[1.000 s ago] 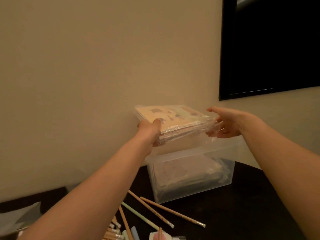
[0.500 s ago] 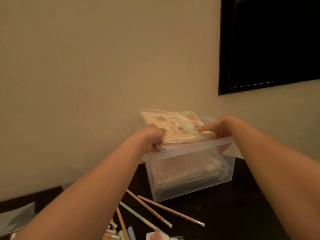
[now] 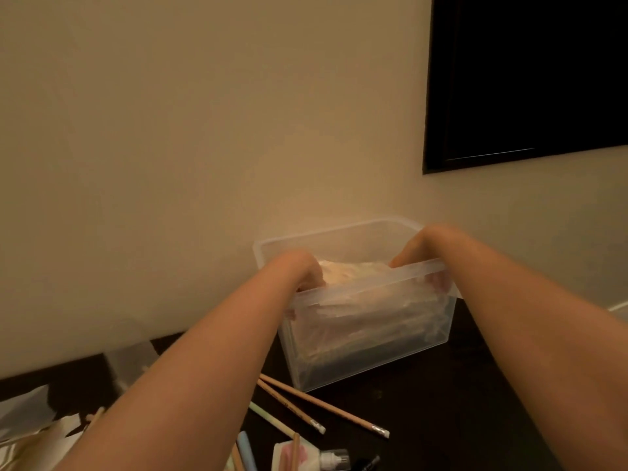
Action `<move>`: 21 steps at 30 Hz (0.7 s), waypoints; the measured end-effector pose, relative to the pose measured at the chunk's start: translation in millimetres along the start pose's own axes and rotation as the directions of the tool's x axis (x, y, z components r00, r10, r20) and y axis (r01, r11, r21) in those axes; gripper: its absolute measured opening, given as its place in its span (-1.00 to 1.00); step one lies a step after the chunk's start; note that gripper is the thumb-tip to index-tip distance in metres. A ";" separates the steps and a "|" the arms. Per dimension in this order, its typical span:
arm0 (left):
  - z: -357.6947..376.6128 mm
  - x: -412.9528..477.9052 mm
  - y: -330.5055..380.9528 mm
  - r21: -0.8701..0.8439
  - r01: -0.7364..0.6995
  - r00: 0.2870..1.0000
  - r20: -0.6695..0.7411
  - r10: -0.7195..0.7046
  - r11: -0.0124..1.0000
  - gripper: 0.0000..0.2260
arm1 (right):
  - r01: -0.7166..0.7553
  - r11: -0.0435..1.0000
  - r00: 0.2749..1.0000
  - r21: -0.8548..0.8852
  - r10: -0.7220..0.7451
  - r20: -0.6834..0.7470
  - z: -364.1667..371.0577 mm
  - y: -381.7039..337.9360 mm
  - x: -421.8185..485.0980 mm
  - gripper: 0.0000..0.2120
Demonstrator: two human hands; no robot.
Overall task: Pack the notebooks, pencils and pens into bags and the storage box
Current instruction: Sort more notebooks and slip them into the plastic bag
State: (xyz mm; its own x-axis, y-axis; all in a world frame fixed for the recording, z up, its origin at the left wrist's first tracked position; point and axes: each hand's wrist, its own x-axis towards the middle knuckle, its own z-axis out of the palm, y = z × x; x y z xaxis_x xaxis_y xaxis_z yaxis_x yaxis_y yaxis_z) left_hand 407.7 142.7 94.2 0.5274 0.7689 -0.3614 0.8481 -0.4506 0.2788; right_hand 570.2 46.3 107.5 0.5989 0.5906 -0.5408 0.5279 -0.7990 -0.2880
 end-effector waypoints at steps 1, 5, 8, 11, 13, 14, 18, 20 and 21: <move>2.3 -1.3 2.5 0.069 0.005 0.999 -0.036 -0.002 0.998 -0.66 | 0.003 1.000 1.000 -0.008 -0.003 -0.023 1.0 0.4 -0.9 -0.56; 6.5 2.6 1.6 0.126 -0.020 0.996 -0.079 0.030 0.992 -0.65 | -0.009 0.999 0.997 0.035 0.012 -0.078 2.3 2.2 4.3 -0.46; 5.0 5.6 -2.9 0.082 -0.053 0.996 -0.074 0.059 0.995 -0.66 | 0.002 1.000 0.996 0.021 0.000 -0.095 3.6 1.8 7.2 -0.41; 2.1 8.4 -4.2 -0.042 -0.088 0.995 -0.053 0.085 0.995 -0.65 | 0.004 0.999 0.996 0.036 -0.001 -0.093 3.8 2.2 10.2 -0.39; 0.3 8.6 -4.0 -0.134 -0.067 0.997 -0.046 0.062 0.989 -0.58 | -0.005 0.999 0.996 0.052 0.010 -0.092 4.5 1.3 10.1 -0.39; -0.1 10.0 -4.0 -0.167 -0.059 0.998 -0.046 0.052 0.984 -0.55 | -0.007 0.998 0.995 0.057 0.012 -0.096 4.7 0.5 9.7 -0.39; -1.1 15.7 -6.7 -0.171 -0.082 0.995 -0.077 0.070 0.982 -0.46 | 0.031 0.997 0.976 0.071 -0.015 -0.219 6.3 -3.6 10.1 -0.48; -3.5 15.1 -7.2 -0.183 -0.093 0.994 -0.073 0.080 0.979 -0.46 | 0.071 0.993 0.957 0.094 -0.041 -0.289 7.5 -4.6 13.3 -0.48; -4.8 12.9 -6.9 -0.197 -0.099 0.994 -0.067 0.088 0.975 -0.47 | 0.090 0.991 0.949 0.102 -0.054 -0.312 8.7 -5.2 13.2 -0.48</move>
State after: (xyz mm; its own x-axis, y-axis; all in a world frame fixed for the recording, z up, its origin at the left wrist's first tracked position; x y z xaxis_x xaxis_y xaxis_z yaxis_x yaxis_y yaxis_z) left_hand 408.4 157.9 91.8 0.5949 0.7553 -0.2748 0.7646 -0.4263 0.4835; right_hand 570.1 57.2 95.0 0.7274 0.6387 -0.2508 0.5155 -0.7499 -0.4146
